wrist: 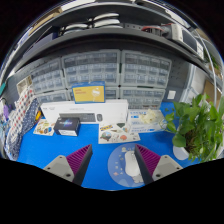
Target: Arrange mouse
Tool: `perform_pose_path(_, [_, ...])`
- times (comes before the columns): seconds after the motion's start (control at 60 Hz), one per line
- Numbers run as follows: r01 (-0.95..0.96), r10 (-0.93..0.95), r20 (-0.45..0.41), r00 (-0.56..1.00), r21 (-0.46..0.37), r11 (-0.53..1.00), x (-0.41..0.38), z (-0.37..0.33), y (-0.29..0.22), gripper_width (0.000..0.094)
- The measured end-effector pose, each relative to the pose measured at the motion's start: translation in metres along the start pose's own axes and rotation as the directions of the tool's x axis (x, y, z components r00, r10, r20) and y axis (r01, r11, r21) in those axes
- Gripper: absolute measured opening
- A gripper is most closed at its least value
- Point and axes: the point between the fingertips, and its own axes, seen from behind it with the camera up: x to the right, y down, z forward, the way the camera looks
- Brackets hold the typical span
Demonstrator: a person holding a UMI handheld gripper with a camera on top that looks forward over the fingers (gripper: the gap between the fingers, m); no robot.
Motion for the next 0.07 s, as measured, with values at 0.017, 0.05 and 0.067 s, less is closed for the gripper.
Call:
perform_pose_path(0.017, [-0.001,0.001,0.002,1.0,0.0,1.0,-0.0009,-0.0001,-0.0001,0.087])
perform_pose_path(0.05, [-0.001,0.001,0.003,1.0,0.001,1.0,-0.0021,-0.0002,-0.0003,0.087])
perform_pose_path(0.067, [-0.001,0.001,0.004,1.0,0.001,1.0,-0.0025,-0.0001,-0.0003,0.0866])
